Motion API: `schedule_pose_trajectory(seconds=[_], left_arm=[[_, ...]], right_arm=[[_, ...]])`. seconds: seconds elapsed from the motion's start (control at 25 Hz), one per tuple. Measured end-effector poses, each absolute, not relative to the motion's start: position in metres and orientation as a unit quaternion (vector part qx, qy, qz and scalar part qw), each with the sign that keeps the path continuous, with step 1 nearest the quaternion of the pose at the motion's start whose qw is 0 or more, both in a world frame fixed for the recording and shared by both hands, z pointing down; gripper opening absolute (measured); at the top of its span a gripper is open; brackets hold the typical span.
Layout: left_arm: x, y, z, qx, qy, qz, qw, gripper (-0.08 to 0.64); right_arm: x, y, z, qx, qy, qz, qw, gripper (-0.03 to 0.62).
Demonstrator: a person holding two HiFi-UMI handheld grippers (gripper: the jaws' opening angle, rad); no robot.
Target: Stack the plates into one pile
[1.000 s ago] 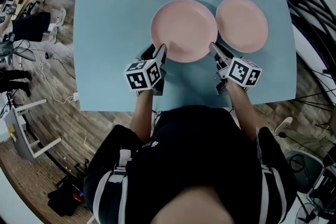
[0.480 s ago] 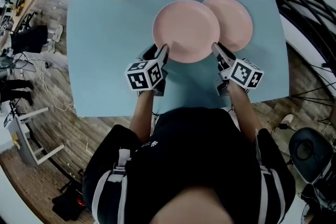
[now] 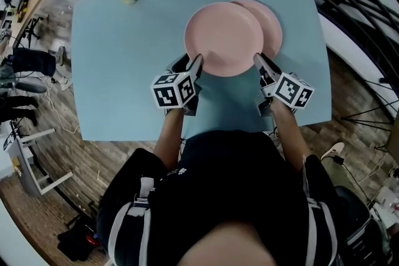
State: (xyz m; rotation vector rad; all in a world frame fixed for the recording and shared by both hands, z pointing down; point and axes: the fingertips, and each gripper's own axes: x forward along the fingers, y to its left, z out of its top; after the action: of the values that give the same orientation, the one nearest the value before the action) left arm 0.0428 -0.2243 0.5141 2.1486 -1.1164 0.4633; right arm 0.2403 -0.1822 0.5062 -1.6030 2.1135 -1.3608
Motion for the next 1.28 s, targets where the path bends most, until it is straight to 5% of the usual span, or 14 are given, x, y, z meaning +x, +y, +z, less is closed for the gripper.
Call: schedule_pose_trajectory(seconds=[1.28], left_arm=[[0.124, -0.23, 0.537, 0.811, -0.424, 0.207, 0.345, 0.166]], right_arm=[[0.323, -0.191, 0.522, -0.517, 0.722, -0.456, 0.057, 0.107]])
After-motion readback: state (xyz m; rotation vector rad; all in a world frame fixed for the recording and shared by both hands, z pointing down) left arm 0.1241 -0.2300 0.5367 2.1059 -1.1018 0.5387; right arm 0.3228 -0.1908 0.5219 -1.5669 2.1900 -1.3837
